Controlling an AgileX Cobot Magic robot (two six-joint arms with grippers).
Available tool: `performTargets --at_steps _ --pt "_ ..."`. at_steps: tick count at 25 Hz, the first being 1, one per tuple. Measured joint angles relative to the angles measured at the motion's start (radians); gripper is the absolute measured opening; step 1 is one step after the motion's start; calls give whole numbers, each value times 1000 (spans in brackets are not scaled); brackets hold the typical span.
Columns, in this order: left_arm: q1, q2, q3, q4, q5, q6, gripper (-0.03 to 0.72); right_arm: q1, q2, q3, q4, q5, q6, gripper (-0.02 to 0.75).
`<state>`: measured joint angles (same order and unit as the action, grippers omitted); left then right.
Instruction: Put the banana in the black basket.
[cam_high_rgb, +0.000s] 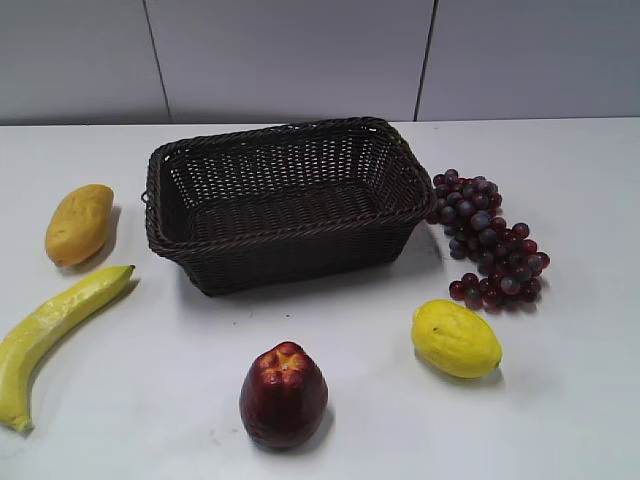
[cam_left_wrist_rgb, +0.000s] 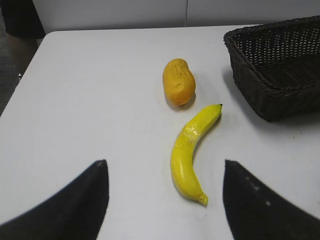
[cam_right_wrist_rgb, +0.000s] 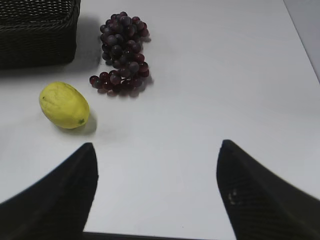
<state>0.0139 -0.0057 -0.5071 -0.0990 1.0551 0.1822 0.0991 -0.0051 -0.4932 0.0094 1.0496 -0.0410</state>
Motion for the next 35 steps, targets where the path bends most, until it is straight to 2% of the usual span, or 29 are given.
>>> performTargets --at_steps 22,25,28,29,35 --pt "0 0 0 0 0 0 484 0 0 0 0 0 0 591" --pt "0 0 -3 -9 -8 0 525 0 0 0 0 0 0 591" --pt "0 31 -28 -39 -47 0 641 0 0 0 0 0 0 591" --pt "0 57 -36 -46 -61 0 658 0 0 0 0 0 0 591" --pt "0 312 -62 -62 -214 0 668 0 0 0 0 0 0 591"
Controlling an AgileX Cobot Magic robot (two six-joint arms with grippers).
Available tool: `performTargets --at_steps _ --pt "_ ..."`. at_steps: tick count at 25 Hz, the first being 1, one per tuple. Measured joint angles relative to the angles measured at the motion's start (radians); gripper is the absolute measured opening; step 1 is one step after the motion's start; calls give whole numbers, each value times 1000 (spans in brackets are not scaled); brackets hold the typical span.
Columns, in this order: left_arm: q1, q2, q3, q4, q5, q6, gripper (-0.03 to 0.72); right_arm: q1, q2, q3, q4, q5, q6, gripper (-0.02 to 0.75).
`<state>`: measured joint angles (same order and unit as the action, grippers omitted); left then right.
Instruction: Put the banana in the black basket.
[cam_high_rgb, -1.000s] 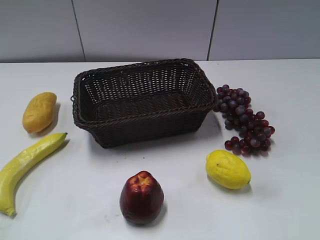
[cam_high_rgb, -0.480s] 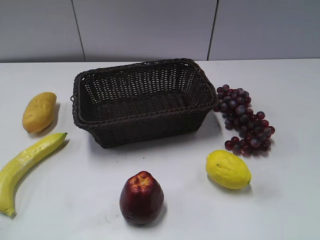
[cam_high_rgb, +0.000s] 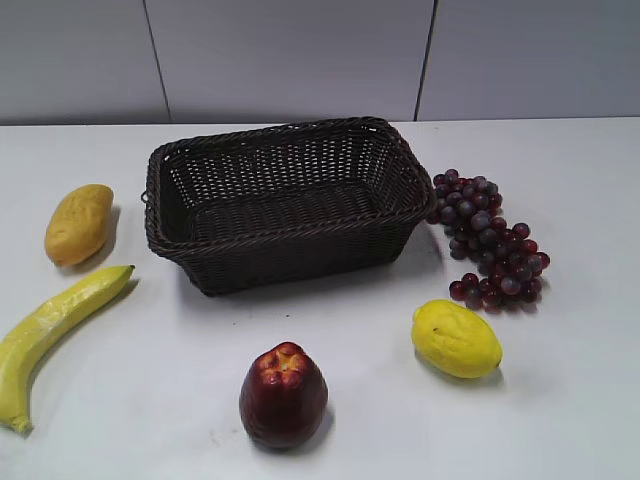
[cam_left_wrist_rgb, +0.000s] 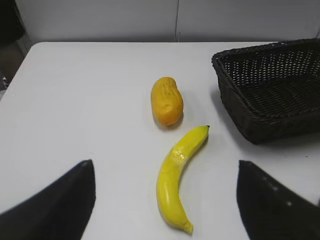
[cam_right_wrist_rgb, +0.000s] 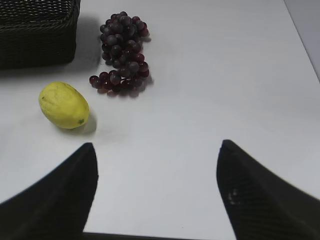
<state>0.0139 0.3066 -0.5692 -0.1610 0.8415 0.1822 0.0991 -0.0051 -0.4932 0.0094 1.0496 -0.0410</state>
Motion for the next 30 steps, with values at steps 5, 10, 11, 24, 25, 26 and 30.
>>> performTargets --at_steps 5,10,11,24,25,26,30 --pt "-1 280 -18 -25 -109 27 667 0 0 0 0 0 0 591" --pt "-32 549 -27 -41 -167 140 667 0 0 0 0 0 0 591" --pt "-42 594 -27 -42 -175 165 667 0 0 0 0 0 0 591" --pt "-166 1154 -52 -1 -352 214 655 0 0 0 0 0 0 591" --pt "-166 1181 -61 0 -365 214 652 0 0 0 0 0 0 591" --pt "-166 1212 -70 0 -373 214 649 0 0 0 0 0 0 591" --pt "-166 1312 -112 1 -394 215 619 0 0 0 0 -1 0 591"
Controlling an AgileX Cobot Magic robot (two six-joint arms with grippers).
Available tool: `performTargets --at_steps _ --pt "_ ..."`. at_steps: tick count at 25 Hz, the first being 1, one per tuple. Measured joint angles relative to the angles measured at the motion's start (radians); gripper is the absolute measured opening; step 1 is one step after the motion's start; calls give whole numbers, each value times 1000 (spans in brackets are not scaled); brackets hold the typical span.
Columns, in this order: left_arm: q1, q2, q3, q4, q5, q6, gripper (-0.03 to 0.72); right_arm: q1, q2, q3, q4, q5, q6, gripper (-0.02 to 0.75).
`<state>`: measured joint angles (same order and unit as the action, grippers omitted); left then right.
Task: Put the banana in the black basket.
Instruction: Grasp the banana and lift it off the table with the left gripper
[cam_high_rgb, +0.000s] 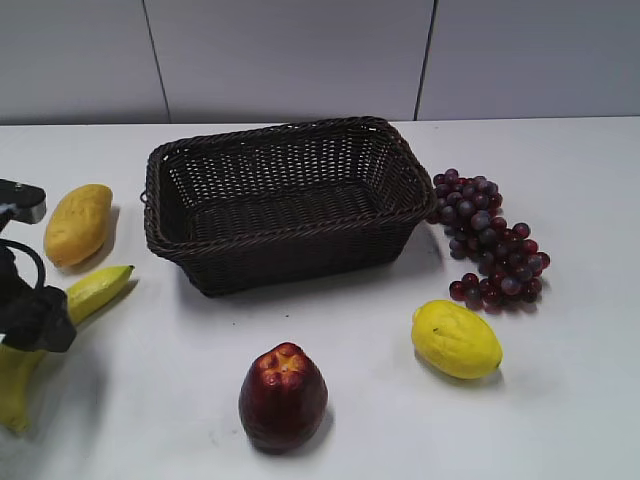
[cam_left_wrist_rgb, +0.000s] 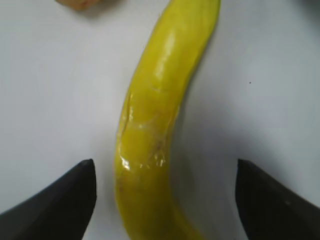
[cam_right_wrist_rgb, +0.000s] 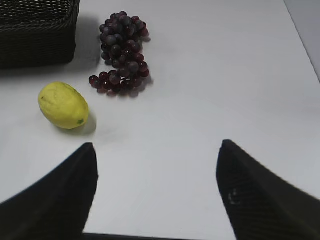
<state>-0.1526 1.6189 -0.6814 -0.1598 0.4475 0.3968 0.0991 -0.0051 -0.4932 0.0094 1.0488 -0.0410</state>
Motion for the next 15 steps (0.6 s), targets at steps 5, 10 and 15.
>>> performTargets --at_steps 5,10,15 --pt "0 87 -30 0 -19 0 536 0 0 0 0 0 0 591" --pt "0 111 -37 0 -22 0 323 0 0 0 0 0 0 591" --pt "0 100 -38 0 41 0 308 0 0 0 0 0 0 591"
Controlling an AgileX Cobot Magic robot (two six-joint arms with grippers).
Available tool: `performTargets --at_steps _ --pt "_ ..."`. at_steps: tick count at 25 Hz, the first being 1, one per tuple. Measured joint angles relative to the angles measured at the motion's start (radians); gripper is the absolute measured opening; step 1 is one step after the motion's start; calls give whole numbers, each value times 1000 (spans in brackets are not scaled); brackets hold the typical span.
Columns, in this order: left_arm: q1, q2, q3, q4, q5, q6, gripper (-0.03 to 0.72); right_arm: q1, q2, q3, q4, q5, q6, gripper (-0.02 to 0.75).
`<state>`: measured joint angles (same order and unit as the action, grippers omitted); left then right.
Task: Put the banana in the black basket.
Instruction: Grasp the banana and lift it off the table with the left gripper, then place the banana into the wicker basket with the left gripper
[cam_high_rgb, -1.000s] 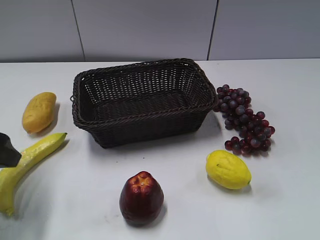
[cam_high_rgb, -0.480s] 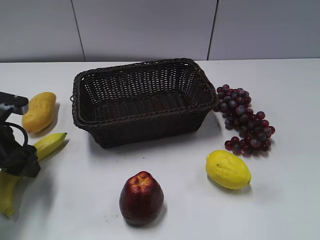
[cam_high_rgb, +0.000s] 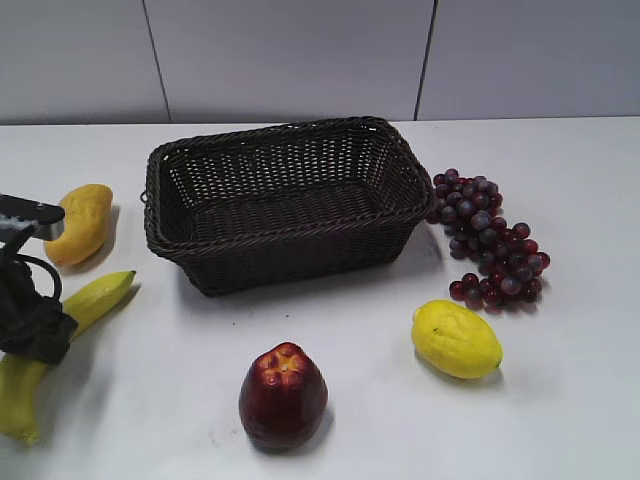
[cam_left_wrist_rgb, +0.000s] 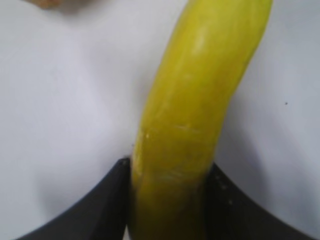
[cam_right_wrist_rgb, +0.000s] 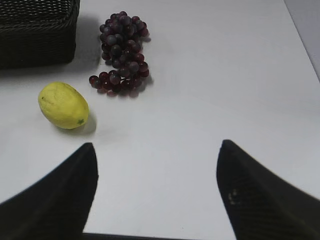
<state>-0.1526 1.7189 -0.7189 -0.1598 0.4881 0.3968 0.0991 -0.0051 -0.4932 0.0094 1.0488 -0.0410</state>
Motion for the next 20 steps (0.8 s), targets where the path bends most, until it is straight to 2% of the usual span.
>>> performTargets --at_steps 5,10,15,20 --pt "0 -94 0 2 144 -9 308 0 0 0 0 0 0 591" --pt "0 -291 -52 30 193 -15 308 0 0 0 0 0 0 591" --pt "0 -411 -207 34 62 -15 308 0 0 0 0 0 0 591" --pt "-7 -373 -361 33 -73 -15 308 0 0 0 0 0 0 591"
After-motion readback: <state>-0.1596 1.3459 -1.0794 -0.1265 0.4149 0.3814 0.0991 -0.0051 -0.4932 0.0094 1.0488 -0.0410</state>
